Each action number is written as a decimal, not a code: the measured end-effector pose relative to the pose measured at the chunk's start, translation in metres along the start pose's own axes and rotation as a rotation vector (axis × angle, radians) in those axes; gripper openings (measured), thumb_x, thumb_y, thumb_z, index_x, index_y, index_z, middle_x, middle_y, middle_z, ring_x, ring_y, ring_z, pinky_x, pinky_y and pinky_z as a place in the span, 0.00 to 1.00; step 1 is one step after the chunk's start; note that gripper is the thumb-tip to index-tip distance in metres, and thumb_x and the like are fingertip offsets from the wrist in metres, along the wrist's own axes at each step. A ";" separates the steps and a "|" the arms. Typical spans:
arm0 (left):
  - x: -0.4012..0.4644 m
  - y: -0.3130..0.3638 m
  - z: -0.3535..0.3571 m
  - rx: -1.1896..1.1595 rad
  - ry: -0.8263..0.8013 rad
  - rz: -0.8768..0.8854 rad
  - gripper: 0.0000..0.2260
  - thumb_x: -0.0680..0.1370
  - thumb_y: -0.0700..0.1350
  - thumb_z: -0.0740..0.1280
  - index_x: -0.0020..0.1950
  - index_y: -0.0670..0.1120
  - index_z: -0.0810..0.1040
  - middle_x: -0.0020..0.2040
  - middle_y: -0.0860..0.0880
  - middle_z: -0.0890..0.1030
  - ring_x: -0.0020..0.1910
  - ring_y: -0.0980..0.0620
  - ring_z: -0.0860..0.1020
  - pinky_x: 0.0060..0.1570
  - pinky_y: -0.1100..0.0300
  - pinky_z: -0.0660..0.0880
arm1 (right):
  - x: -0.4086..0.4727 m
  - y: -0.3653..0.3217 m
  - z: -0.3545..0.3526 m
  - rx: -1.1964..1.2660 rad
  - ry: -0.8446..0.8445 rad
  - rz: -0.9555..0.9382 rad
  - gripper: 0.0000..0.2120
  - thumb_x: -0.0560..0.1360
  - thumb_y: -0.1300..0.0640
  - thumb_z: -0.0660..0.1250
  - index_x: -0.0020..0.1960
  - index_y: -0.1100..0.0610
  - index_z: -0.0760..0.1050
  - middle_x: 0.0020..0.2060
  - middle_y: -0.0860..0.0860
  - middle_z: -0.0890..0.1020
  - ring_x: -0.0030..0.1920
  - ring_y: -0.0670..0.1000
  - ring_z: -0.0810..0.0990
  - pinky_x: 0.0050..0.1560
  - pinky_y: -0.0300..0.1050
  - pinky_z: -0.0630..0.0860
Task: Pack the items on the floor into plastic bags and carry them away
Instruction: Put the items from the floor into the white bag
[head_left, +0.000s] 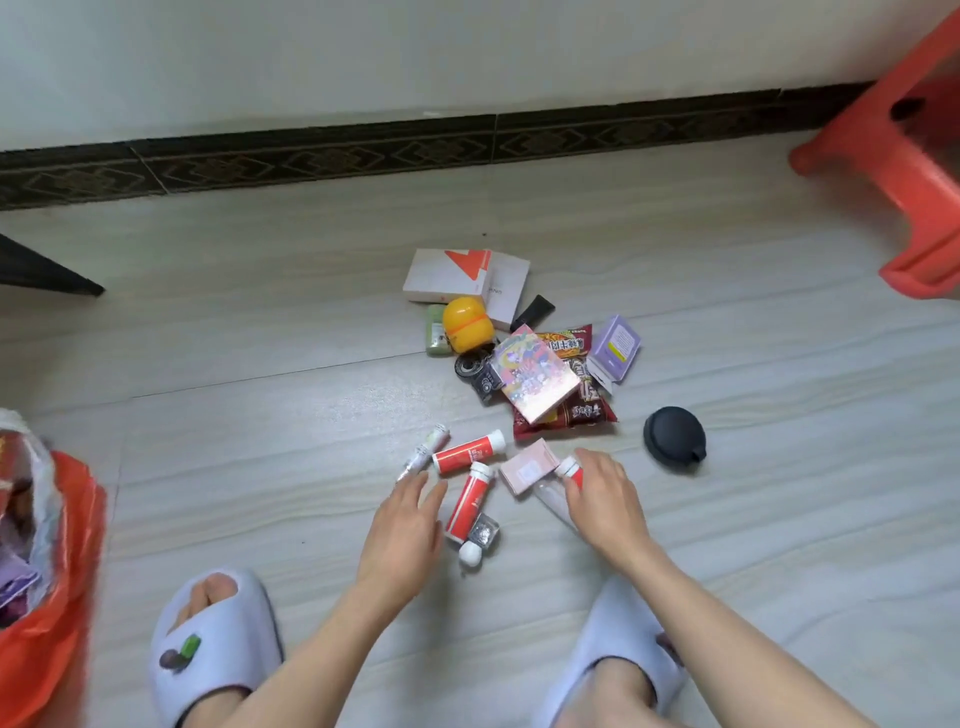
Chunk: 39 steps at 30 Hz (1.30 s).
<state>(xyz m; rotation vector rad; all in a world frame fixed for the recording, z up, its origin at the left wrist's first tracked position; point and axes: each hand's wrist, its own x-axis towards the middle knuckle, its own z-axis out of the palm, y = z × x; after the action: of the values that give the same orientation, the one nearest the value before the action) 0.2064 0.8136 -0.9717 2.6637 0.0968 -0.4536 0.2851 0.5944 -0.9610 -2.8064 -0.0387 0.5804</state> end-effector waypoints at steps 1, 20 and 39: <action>0.012 -0.003 0.008 0.007 0.003 0.005 0.23 0.71 0.36 0.64 0.67 0.43 0.70 0.69 0.39 0.68 0.67 0.39 0.68 0.62 0.47 0.69 | 0.006 0.008 0.009 0.007 0.000 0.039 0.21 0.78 0.55 0.58 0.69 0.60 0.64 0.64 0.58 0.71 0.64 0.59 0.68 0.62 0.50 0.64; 0.063 -0.012 0.000 0.030 0.091 -0.068 0.18 0.76 0.41 0.62 0.66 0.44 0.71 0.55 0.42 0.76 0.55 0.42 0.70 0.52 0.53 0.65 | 0.009 0.007 0.026 0.217 0.202 0.092 0.15 0.75 0.63 0.63 0.60 0.67 0.71 0.50 0.64 0.74 0.52 0.64 0.72 0.53 0.55 0.68; -0.123 -0.243 -0.242 0.154 0.414 -0.390 0.12 0.76 0.47 0.64 0.55 0.41 0.72 0.53 0.42 0.74 0.54 0.43 0.72 0.54 0.51 0.69 | -0.067 -0.386 0.015 0.750 -0.307 -0.405 0.08 0.76 0.52 0.61 0.45 0.56 0.72 0.34 0.49 0.72 0.33 0.49 0.70 0.34 0.42 0.68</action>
<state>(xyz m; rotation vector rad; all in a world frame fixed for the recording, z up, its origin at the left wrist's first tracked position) 0.1295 1.1376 -0.8235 2.8539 0.7415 -0.0153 0.2289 0.9638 -0.8438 -1.9002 -0.3598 0.7263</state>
